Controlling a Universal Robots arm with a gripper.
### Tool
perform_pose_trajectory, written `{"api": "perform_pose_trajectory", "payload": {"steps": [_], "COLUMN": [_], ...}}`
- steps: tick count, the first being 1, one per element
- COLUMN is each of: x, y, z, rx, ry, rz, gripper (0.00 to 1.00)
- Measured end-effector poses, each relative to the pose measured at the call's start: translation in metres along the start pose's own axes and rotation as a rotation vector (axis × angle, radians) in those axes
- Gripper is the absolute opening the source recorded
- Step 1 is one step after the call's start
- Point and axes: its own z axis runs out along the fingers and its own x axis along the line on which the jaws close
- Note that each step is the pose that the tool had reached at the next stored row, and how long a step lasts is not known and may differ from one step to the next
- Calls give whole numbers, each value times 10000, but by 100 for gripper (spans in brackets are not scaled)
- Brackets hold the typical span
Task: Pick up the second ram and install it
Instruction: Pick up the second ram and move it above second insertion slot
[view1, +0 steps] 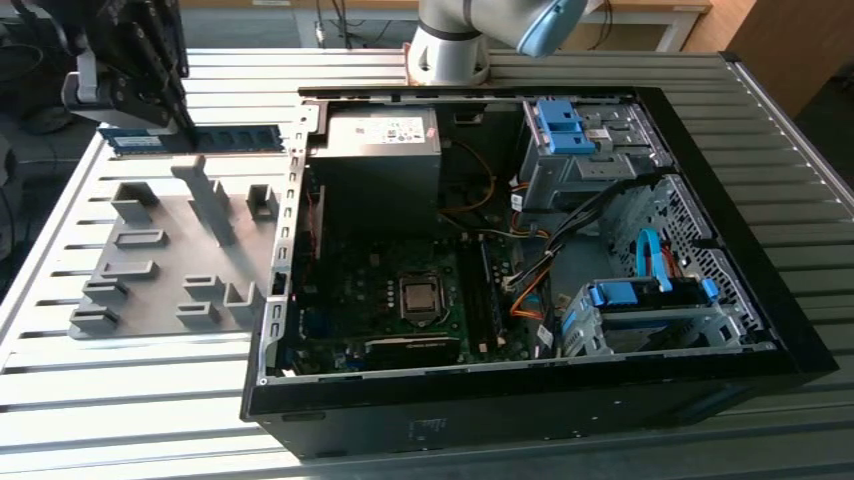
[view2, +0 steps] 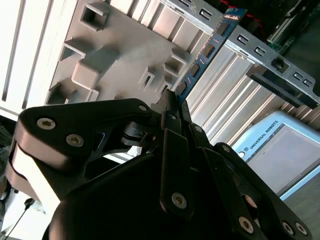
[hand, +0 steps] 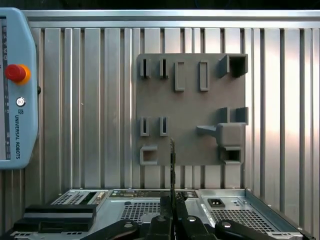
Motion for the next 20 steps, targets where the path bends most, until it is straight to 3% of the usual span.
{"api": "perform_pose_trajectory", "payload": {"steps": [7, 20], "x": [-2, -6], "y": [-100, -371], "z": [4, 12], "rx": [0, 0], "ry": [0, 1], "rz": [1, -2], "gripper": [14, 14]}}
